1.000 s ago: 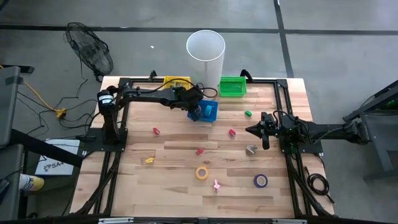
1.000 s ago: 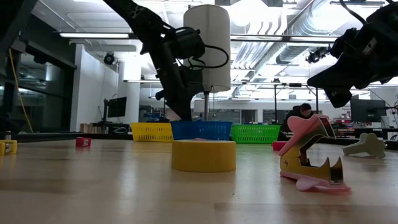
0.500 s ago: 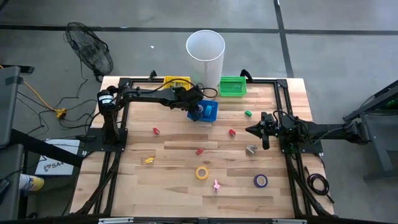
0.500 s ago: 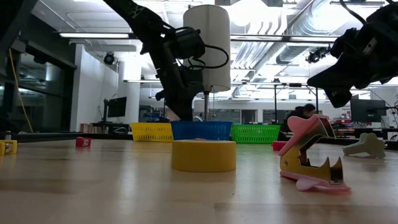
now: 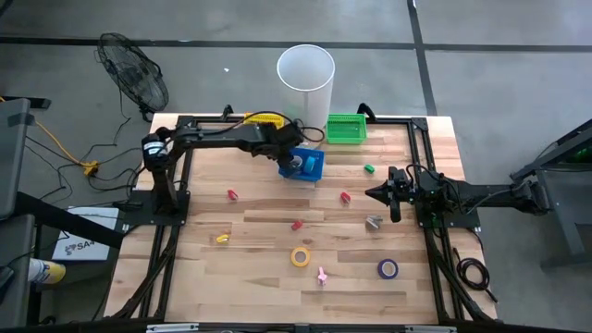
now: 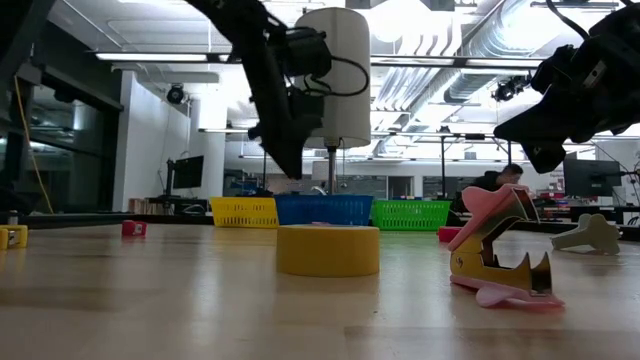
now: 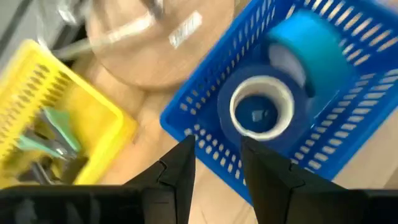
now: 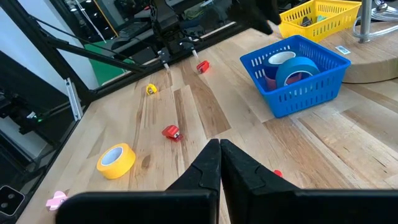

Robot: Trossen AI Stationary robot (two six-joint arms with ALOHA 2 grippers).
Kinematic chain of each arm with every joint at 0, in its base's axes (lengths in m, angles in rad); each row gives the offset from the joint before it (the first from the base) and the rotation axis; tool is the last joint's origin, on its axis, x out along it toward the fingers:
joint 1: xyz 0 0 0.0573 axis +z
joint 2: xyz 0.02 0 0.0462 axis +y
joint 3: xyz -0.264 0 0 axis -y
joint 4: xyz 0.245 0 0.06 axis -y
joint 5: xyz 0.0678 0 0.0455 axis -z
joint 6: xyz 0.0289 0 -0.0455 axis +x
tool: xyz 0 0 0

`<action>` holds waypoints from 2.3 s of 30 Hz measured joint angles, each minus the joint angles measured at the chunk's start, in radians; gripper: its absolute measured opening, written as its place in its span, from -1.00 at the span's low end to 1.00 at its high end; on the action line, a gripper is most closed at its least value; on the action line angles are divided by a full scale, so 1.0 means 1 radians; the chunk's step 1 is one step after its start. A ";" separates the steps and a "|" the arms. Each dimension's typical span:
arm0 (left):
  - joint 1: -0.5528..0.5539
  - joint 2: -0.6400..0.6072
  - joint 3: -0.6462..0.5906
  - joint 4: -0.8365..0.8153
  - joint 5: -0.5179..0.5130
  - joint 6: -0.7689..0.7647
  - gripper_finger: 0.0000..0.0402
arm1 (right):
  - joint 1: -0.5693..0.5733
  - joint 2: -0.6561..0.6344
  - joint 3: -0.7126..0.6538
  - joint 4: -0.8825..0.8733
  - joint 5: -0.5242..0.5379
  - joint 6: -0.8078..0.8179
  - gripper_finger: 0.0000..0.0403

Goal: Pick and place Stapler, Stapler remover, tape
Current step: Put the yellow tape into the blue basket

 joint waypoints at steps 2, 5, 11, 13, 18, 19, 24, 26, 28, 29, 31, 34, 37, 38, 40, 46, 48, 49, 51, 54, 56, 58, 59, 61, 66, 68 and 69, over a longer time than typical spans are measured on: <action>-0.008 -0.022 0.001 -0.045 0.001 0.006 -0.38 | 0.000 0.000 0.000 0.000 0.000 0.000 -1.00; -0.041 -0.046 0.000 -0.076 0.006 0.010 -0.38 | 0.000 0.000 0.000 0.000 0.000 0.000 -1.00; -0.145 -0.078 -0.001 -0.140 0.004 -0.025 -0.38 | 0.000 0.000 0.000 0.000 0.000 0.000 -1.00; -0.187 -0.078 0.000 -0.131 0.005 -0.044 -0.38 | 0.000 0.000 0.000 0.000 0.000 0.000 -1.00; -0.292 -0.078 -0.001 -0.128 0.004 -0.099 -0.38 | 0.000 0.000 0.000 0.000 0.000 0.000 -1.00; -0.313 -0.078 -0.001 -0.124 0.004 -0.115 -0.38 | 0.000 0.000 0.000 0.000 0.000 0.000 -1.00; -0.416 -0.078 -0.001 -0.117 0.000 -0.173 -0.38 | 0.000 0.000 0.000 0.000 0.000 0.000 -1.00; -0.459 -0.078 -0.001 -0.118 0.000 -0.178 -0.38 | 0.000 0.000 0.000 0.000 0.000 0.000 -1.00; -0.497 -0.078 -0.001 -0.123 0.000 -0.165 -0.38 | 0.000 0.000 0.000 0.000 0.000 0.000 -1.00; -0.516 -0.078 -0.001 -0.123 0.001 -0.151 -0.38 | 0.000 0.000 0.000 0.000 0.000 0.000 -1.00; -0.550 -0.078 -0.001 -0.122 0.000 -0.122 -0.38 | 0.000 0.000 0.000 0.000 0.000 0.000 -1.00; -0.589 -0.078 -0.001 -0.121 -0.006 -0.097 -0.38 | 0.000 0.000 0.000 0.000 0.000 0.000 -1.00; -0.611 -0.076 -0.001 -0.102 -0.008 -0.103 -0.38 | 0.000 0.000 0.000 0.000 0.000 0.000 -1.00; -0.616 -0.070 -0.001 -0.082 -0.008 -0.114 -0.38 | 0.000 0.000 0.000 0.000 0.000 0.000 -1.00; -0.622 -0.063 -0.002 -0.052 -0.004 -0.135 -0.38 | 0.000 0.000 0.000 0.000 0.000 0.000 -1.00; -0.628 -0.022 -0.004 0.007 0.036 -0.235 -0.38 | 0.000 0.000 0.000 0.000 0.000 0.000 -1.00; -0.628 -0.002 0.000 0.045 0.062 -0.280 -0.38 | 0.000 0.000 0.000 0.001 0.000 0.000 -1.00; -0.628 0.006 -0.001 0.035 0.071 -0.300 -0.38 | 0.000 0.002 0.000 0.001 0.000 0.000 -1.00; -0.628 0.032 -0.001 0.063 0.100 -0.337 -0.38 | 0.000 0.004 0.000 -0.001 0.000 0.000 -1.00; -0.628 0.063 -0.002 0.060 0.114 -0.365 -0.38 | 0.000 0.015 0.000 0.000 0.000 0.000 -1.00; -0.628 0.084 0.000 0.087 0.114 -0.366 -0.38 | 0.000 0.017 0.000 0.000 0.000 0.000 -1.00; -0.628 0.102 -0.002 0.081 0.114 -0.366 -0.38 | 0.000 0.018 0.000 0.000 0.000 0.000 -1.00; -0.628 0.113 -0.002 0.095 0.114 -0.366 -0.38 | 0.000 0.019 0.000 0.000 0.000 0.000 -1.00; -0.628 0.121 -0.001 0.103 0.108 -0.365 -0.35 | 0.000 0.022 0.000 0.000 0.000 0.000 -1.00; -0.628 0.134 -0.002 0.113 0.095 -0.336 -0.12 | 0.000 0.026 0.000 0.000 0.000 0.000 -1.00; -0.628 0.135 -0.002 0.118 0.102 -0.313 0.00 | 0.000 0.026 0.000 0.000 0.000 0.000 -1.00; -0.628 0.134 0.000 0.122 0.106 -0.298 0.05 | 0.000 0.027 0.000 0.000 0.000 0.000 -1.00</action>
